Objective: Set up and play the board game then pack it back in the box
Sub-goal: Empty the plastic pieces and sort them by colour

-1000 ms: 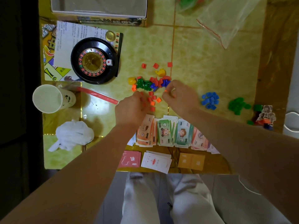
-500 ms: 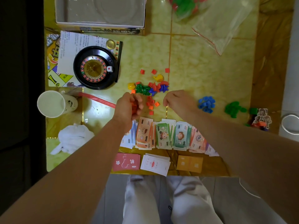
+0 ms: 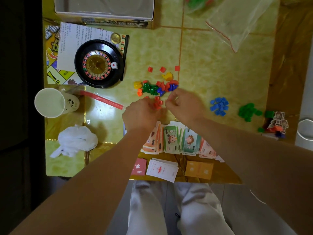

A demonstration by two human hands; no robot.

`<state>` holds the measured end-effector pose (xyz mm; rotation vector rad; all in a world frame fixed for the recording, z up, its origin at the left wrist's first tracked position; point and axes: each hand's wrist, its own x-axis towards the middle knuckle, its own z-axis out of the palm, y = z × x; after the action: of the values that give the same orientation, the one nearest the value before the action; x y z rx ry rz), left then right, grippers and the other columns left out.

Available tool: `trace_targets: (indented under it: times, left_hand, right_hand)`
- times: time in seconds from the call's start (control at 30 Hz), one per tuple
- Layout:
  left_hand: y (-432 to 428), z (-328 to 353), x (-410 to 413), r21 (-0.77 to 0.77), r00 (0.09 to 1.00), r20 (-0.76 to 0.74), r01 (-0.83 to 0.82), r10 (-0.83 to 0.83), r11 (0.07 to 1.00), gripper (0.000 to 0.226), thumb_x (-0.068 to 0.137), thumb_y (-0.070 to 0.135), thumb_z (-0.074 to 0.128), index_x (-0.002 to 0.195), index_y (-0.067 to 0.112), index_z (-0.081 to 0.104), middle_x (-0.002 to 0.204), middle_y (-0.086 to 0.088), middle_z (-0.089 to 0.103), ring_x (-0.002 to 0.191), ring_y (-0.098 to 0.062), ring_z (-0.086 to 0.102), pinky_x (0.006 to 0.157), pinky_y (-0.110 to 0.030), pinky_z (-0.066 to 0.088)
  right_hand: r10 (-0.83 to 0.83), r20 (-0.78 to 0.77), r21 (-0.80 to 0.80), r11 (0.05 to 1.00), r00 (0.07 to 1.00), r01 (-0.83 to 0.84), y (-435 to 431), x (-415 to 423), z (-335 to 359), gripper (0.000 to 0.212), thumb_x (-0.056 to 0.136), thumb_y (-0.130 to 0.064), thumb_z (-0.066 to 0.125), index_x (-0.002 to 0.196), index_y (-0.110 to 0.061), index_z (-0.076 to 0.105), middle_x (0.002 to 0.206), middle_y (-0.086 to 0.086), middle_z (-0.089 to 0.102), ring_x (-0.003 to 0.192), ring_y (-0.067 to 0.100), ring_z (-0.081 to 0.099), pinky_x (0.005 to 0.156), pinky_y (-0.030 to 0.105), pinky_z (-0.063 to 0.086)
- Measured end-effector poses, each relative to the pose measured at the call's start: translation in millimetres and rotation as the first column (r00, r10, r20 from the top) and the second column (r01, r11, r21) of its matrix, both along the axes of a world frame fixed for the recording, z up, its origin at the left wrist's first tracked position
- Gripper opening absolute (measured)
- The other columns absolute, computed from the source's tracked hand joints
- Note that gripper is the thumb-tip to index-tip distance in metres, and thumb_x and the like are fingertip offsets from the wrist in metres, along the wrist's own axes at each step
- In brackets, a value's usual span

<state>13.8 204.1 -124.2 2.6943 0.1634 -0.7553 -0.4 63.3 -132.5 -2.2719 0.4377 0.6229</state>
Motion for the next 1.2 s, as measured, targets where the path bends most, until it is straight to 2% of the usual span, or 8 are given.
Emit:
trace_targets:
  times: [0.23,0.37,0.5,0.6,0.8,0.87,1.0,1.2]
  left_hand:
    - [-10.5,-8.7,1.3,0.026,0.999,0.045,-0.006,0.005,1.0,0.034,0.089,0.054,0.051,0.092,0.025,0.068,0.081,-0.001,0.068,0.08,-0.027,0.064,0.065,-0.028,0.043]
    - [7.4,-2.9,1.2,-0.231,0.995,-0.007,-0.097,0.098,0.968,0.03,0.093,0.034,0.043,0.07,0.018,0.054,0.061,0.003,0.052,0.06,-0.017,0.047,0.056,-0.029,0.035]
    - [28.5,-1.2,13.4,-0.525,0.786,-0.298,-0.609,0.542,0.594,0.035,0.086,0.014,0.035,0.052,0.01,0.043,0.054,-0.004,0.039,0.053,-0.017,0.033,0.054,-0.028,0.027]
    - [39.7,2.4,24.8,-0.525,0.648,-0.477,-0.752,0.594,0.398,0.036,0.087,0.015,0.029,0.055,0.008,0.043,0.05,-0.003,0.043,0.047,-0.016,0.033,0.044,-0.021,0.027]
    - [38.5,-4.3,31.7,-0.518,0.678,-0.373,-0.718,0.633,0.464,0.04,0.085,0.001,0.035,0.05,0.014,0.05,0.044,0.001,0.044,0.045,-0.019,0.038,0.051,-0.03,0.037]
    - [36.3,-8.7,35.1,-0.459,0.744,-0.256,-0.656,0.617,0.599,0.043,0.086,0.009,0.038,0.047,0.02,0.052,0.046,0.003,0.046,0.051,-0.024,0.044,0.058,-0.035,0.043]
    - [28.2,-4.1,36.3,-0.184,0.939,-0.031,-0.343,0.343,0.921,0.017,0.086,0.036,0.052,0.085,0.02,0.059,0.074,-0.001,0.063,0.077,-0.027,0.06,0.065,-0.032,0.043]
    - [28.7,-8.8,40.9,-0.081,0.99,-0.01,-0.144,0.144,0.986,0.038,0.081,0.051,0.067,0.106,0.024,0.058,0.089,-0.001,0.068,0.091,-0.025,0.063,0.071,-0.032,0.045]
  right_hand:
    - [-0.276,-0.231,0.344,0.874,0.933,0.344,-15.2,6.4,8.8,0.035,0.091,-0.019,0.038,0.064,-0.012,0.058,0.051,0.0,0.048,0.046,0.011,0.039,0.048,0.025,0.031]
    - [-0.398,-0.381,0.446,0.711,0.834,0.543,-11.1,14.8,14.5,0.035,0.089,-0.01,0.038,0.057,-0.004,0.053,0.055,0.008,0.049,0.043,0.011,0.039,0.046,0.021,0.03]
    - [-0.385,-0.354,0.441,0.735,0.852,0.515,-3.1,19.8,10.1,0.034,0.084,-0.001,0.043,0.053,-0.006,0.055,0.046,0.004,0.051,0.042,0.013,0.038,0.047,0.022,0.031]
    - [-0.3,-0.269,0.434,0.811,0.915,0.394,4.5,24.2,5.0,0.04,0.086,-0.003,0.045,0.049,-0.012,0.057,0.04,-0.004,0.043,0.041,0.011,0.034,0.046,0.024,0.027]
    - [-0.25,-0.119,0.425,0.862,0.961,0.277,21.7,34.5,9.0,0.04,0.09,0.0,0.042,0.055,-0.006,0.06,0.042,-0.009,0.048,0.038,0.002,0.039,0.045,0.014,0.034]
    - [-0.244,-0.105,0.411,0.872,0.964,0.265,23.2,37.8,7.9,0.04,0.09,0.0,0.043,0.055,-0.006,0.062,0.041,-0.009,0.05,0.04,0.003,0.041,0.05,0.02,0.04]
    - [-0.175,-0.082,0.337,0.922,0.981,0.192,24.3,43.7,9.8,0.037,0.091,-0.002,0.042,0.064,-0.001,0.067,0.04,-0.011,0.051,0.036,0.003,0.041,0.045,0.017,0.036]
    - [-0.011,-0.103,0.203,0.979,0.995,0.031,27.5,51.6,13.5,0.034,0.099,-0.012,0.04,0.101,-0.015,0.073,0.032,-0.022,0.044,0.03,0.003,0.04,0.034,0.014,0.026]
